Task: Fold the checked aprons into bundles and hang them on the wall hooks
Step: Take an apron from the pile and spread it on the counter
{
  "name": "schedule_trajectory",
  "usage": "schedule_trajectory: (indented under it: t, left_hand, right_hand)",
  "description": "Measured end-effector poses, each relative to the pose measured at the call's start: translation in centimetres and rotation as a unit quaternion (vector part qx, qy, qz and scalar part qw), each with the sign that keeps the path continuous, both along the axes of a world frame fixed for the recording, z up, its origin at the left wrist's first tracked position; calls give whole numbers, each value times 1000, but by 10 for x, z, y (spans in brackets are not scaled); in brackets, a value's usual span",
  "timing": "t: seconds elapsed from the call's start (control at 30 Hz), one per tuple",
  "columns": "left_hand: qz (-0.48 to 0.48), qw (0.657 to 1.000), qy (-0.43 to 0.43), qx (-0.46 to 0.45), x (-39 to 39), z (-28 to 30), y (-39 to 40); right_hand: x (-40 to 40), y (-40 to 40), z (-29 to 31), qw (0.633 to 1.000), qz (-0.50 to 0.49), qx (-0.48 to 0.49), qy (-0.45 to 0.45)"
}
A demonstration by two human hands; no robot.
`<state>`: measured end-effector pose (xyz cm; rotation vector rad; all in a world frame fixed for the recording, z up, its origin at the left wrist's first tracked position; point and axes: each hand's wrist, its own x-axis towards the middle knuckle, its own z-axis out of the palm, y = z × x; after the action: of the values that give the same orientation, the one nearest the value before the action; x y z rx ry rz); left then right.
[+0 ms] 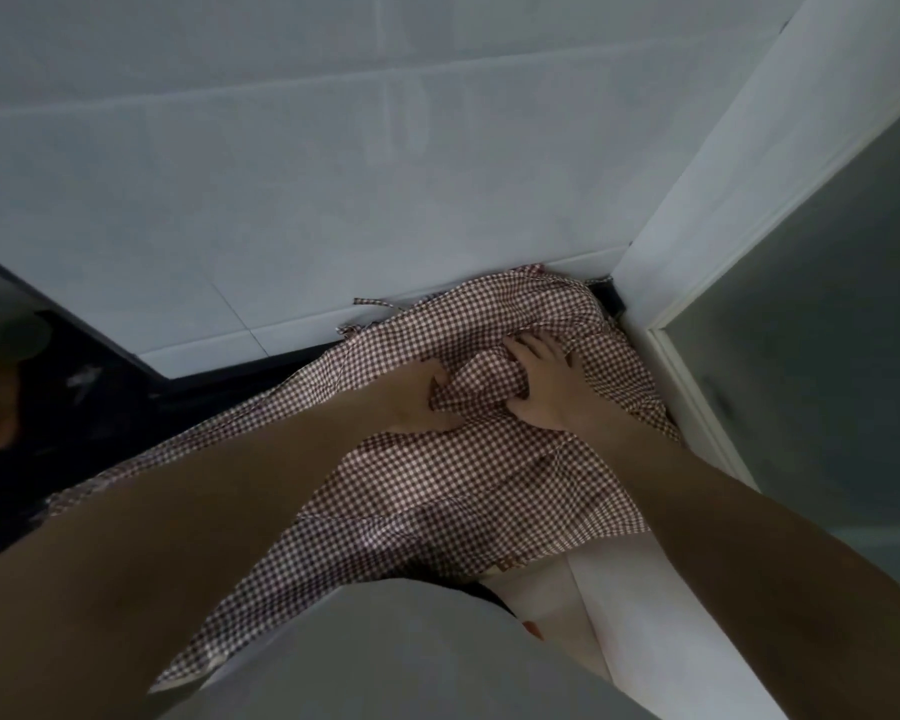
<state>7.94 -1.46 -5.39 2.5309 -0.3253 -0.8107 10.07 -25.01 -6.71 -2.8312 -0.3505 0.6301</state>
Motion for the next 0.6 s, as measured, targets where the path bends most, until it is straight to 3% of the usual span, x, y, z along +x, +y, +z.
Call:
schedule_trajectory:
  t: [0.17,0.27,0.37,0.6]
  left_hand:
    - [9,993,4,115,-4,-18,28]
    - [37,985,148,83,-3,-14,50]
    - [139,938,316,13,-5,-17,86]
    - [163,894,415,45,-38,-27,152]
  right_hand:
    - [17,0,3,998,-40,-52,6]
    - [28,-4,6,998,-50,-47,3]
    - [34,-7,3,998,-43,-33,18]
    - [26,6,4,992,-12,-103,67]
